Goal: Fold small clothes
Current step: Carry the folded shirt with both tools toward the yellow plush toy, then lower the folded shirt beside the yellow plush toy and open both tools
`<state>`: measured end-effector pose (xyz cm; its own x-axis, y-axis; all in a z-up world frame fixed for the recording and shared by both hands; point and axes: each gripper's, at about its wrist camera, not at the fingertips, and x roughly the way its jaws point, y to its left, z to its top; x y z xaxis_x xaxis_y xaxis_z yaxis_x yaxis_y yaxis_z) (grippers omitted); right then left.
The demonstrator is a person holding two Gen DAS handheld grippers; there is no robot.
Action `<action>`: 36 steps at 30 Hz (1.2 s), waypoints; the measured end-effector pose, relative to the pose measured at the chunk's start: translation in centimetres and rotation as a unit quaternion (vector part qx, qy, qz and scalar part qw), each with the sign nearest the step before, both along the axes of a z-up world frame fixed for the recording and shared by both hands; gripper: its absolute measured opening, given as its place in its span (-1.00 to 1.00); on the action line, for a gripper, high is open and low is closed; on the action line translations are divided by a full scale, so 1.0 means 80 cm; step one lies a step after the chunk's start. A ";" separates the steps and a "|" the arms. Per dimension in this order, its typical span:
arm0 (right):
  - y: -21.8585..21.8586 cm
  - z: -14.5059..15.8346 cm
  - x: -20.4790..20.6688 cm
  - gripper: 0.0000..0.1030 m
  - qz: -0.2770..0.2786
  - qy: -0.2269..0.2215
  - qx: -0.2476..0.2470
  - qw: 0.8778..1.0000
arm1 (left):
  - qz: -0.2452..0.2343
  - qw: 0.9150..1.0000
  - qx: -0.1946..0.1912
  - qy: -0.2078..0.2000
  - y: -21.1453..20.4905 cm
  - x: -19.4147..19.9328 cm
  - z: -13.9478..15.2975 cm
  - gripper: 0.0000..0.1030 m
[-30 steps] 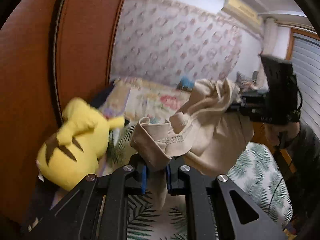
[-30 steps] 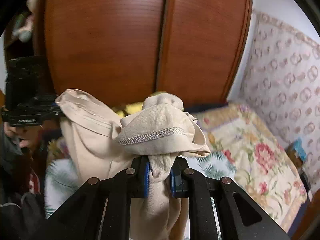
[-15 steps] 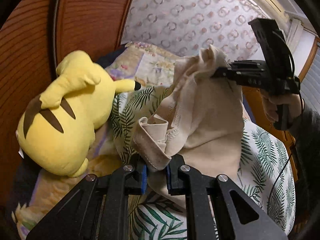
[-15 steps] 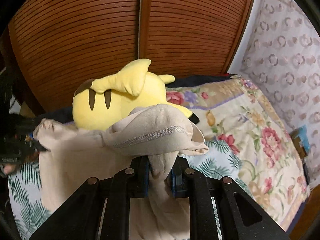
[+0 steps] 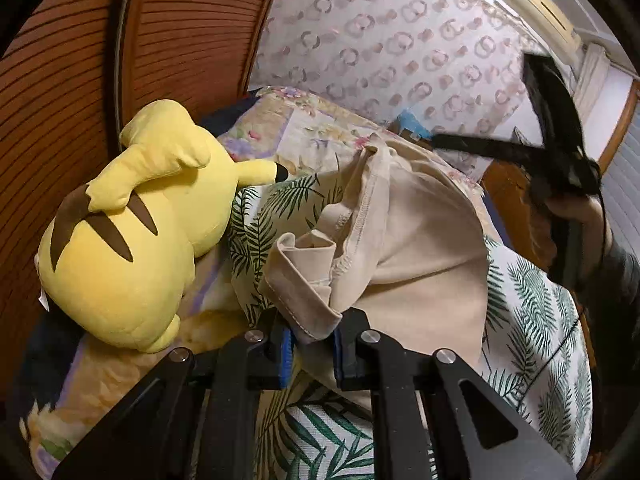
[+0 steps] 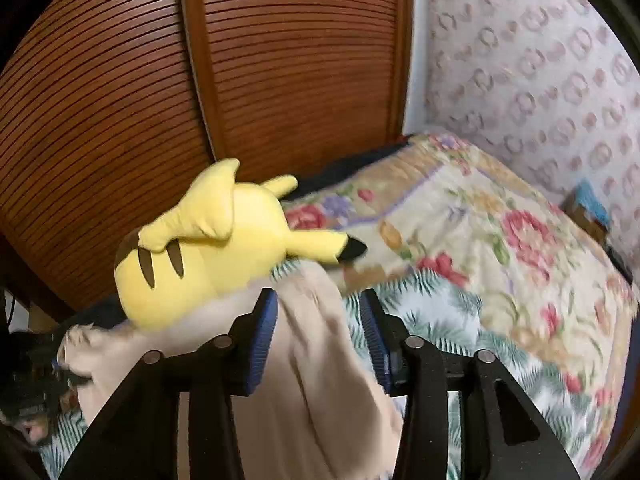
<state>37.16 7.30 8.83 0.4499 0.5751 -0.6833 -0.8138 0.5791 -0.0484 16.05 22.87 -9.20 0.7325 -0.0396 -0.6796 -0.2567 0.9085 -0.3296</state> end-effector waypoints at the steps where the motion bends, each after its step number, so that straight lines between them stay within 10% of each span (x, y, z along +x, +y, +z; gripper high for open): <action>1: -0.013 -0.005 -0.006 0.17 -0.006 0.008 0.001 1.000 | -0.001 1.000 0.000 0.002 0.000 0.000 -0.001 -0.71; 3: -0.037 -0.016 -0.013 0.44 -0.025 0.024 0.003 0.999 | -0.004 1.000 0.005 0.005 -0.001 0.001 -0.002 -0.71; 19: -0.088 -0.086 0.005 0.28 -0.088 0.190 0.088 0.974 | -0.013 1.000 0.009 0.022 -0.005 0.004 -0.008 -0.70; 22: -0.075 -0.090 0.020 -0.70 -0.065 0.185 0.096 0.976 | -0.013 1.000 0.005 0.023 -0.006 0.000 -0.009 -0.70; 32: -0.031 -0.081 0.030 -0.75 -0.044 0.083 0.047 0.994 | 0.013 1.000 0.015 0.022 -0.005 -0.016 -0.004 -0.47; 36: -0.035 -0.099 0.031 -0.44 -0.061 0.074 0.023 0.995 | 0.026 0.999 0.045 0.008 -0.002 -0.029 0.006 -0.37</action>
